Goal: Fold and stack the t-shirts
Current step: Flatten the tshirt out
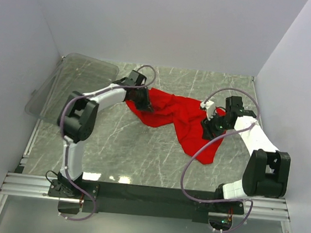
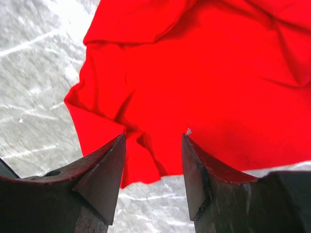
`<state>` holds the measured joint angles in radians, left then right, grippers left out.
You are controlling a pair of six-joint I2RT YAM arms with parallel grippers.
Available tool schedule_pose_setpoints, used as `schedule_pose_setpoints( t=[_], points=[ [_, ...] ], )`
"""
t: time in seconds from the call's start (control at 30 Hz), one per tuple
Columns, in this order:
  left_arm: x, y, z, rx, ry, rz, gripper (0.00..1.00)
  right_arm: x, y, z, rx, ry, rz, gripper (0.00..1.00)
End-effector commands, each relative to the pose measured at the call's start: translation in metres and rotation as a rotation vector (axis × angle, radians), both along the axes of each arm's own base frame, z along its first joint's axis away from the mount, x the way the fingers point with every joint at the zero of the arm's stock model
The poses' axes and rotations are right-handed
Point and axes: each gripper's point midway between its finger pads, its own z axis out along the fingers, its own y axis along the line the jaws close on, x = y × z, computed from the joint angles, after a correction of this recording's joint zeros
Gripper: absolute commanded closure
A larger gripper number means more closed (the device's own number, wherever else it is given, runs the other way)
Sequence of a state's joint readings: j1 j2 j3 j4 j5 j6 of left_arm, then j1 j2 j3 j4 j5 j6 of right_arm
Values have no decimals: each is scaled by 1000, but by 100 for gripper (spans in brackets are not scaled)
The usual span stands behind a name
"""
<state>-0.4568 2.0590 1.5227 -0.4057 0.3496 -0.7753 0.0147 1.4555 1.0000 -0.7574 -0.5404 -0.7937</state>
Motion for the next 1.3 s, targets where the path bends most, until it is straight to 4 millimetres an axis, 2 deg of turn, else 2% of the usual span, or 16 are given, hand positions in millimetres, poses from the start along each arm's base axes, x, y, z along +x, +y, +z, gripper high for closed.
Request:
schedule_pose_setpoints(
  t=[0.0,0.03,0.07,0.1,0.13,0.2,0.3,0.47,0.6,0.73,0.87,1.0,1.07,1.13,1.17,1.27],
  points=[
    [1,16,98,-111,-198,32,99,-6,-8,13,-37,-59,27,43],
    [-6,24,96,-111,-185,49,99,-7,-8,15,-42,-70,31,43],
    [-6,35,104,-119,-199,70,99,-8,-8,17,-41,-77,34,43],
    [-12,40,122,-147,-233,72,99,-10,-10,19,-43,-78,39,43],
    [-19,46,117,-152,-212,83,99,-10,-17,20,-43,-76,20,43],
    [-28,54,127,-180,-218,84,99,-16,-17,19,-41,-69,43,43],
    [-43,59,115,-182,-184,81,99,-29,-15,14,-39,-41,86,43],
    [-49,64,108,-190,-170,98,99,-48,-18,1,-70,9,160,43],
    [-47,76,119,-170,-197,124,99,-68,-25,-18,-186,53,271,43],
    [-45,104,129,-127,-232,179,99,-88,-22,-32,-231,87,325,43],
    [-53,126,135,-111,-249,212,99,-77,-11,-39,-267,47,290,43],
    [-65,144,127,-66,-234,227,99,-53,-1,-25,-218,33,238,43],
    [-70,153,130,-53,-246,240,99,-45,-3,-17,-179,25,183,43],
    [-75,161,123,-37,-234,255,99,-35,-9,-10,-171,16,132,43],
    [-77,162,126,-41,-244,259,99,-30,-19,-12,-175,36,65,43],
    [-83,165,119,-46,-233,269,99,-19,-42,-14,-174,60,-112,44]
  ],
)
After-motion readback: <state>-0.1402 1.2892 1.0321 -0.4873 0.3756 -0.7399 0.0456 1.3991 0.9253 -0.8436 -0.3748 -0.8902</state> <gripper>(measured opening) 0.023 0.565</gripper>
